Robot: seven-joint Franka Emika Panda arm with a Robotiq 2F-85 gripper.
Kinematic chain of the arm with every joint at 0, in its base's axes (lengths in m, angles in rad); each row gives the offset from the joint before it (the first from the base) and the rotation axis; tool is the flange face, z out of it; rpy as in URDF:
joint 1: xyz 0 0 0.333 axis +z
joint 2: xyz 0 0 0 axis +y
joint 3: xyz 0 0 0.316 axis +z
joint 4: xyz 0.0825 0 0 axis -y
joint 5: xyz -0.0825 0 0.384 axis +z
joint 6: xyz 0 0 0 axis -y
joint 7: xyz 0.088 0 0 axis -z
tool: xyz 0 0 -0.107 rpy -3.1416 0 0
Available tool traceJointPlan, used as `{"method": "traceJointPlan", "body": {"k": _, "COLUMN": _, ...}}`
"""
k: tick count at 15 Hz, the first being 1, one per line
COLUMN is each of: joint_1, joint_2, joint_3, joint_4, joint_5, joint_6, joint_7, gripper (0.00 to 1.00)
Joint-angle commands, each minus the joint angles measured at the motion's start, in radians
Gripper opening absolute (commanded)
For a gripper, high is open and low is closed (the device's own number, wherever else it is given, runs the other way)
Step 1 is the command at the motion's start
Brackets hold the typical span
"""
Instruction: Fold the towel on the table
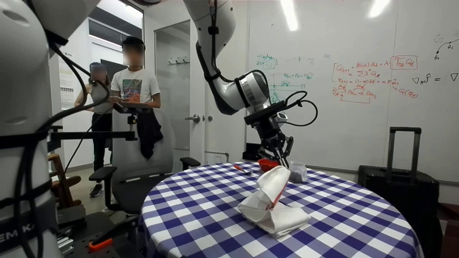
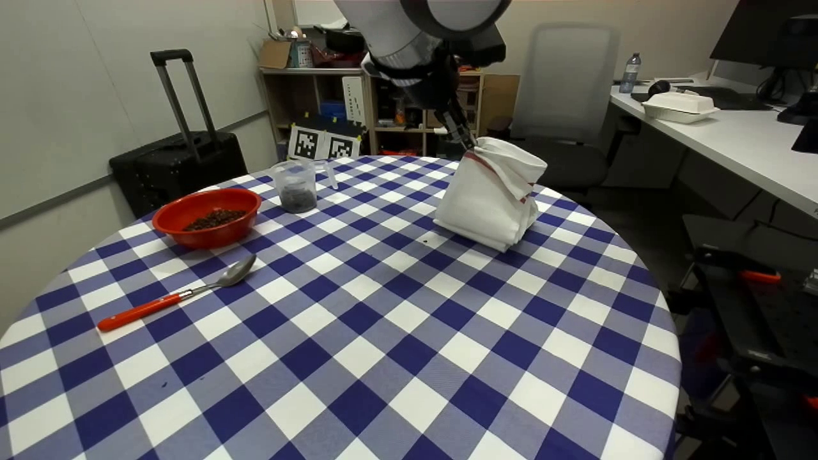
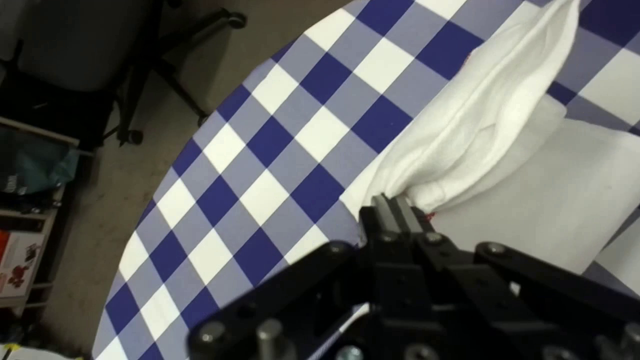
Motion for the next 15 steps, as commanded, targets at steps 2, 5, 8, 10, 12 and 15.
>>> {"method": "traceJointPlan", "body": {"k": 2, "joint_1": 0.045, "joint_2": 0.039, "joint_3": -0.024, "joint_4": -0.039, "joint_5": -0.178, "joint_6": 0.077, "joint_7": 0.109, "gripper": 0.0}}
{"method": "traceJointPlan", "body": {"k": 5, "joint_1": 0.047, "joint_2": 0.063, "joint_3": -0.026, "joint_4": -0.042, "joint_5": -0.256, "joint_6": 0.043, "joint_7": 0.142, "gripper": 0.0}}
{"method": "traceJointPlan", "body": {"k": 8, "joint_1": 0.051, "joint_2": 0.08, "joint_3": -0.028, "joint_4": -0.038, "joint_5": -0.309, "joint_6": 0.017, "joint_7": 0.185, "gripper": 0.28}}
{"method": "traceJointPlan", "body": {"k": 10, "joint_1": 0.044, "joint_2": 0.084, "joint_3": -0.019, "joint_4": -0.035, "joint_5": -0.311, "joint_6": 0.014, "joint_7": 0.206, "gripper": 0.32}}
{"method": "traceJointPlan", "body": {"k": 12, "joint_1": 0.036, "joint_2": 0.068, "joint_3": -0.003, "joint_4": -0.044, "joint_5": -0.275, "joint_6": 0.013, "joint_7": 0.212, "gripper": 0.46}}
{"method": "traceJointPlan", "body": {"k": 15, "joint_1": -0.003, "joint_2": 0.011, "joint_3": 0.047, "joint_4": -0.047, "joint_5": -0.084, "joint_6": -0.01, "joint_7": 0.144, "gripper": 0.68}}
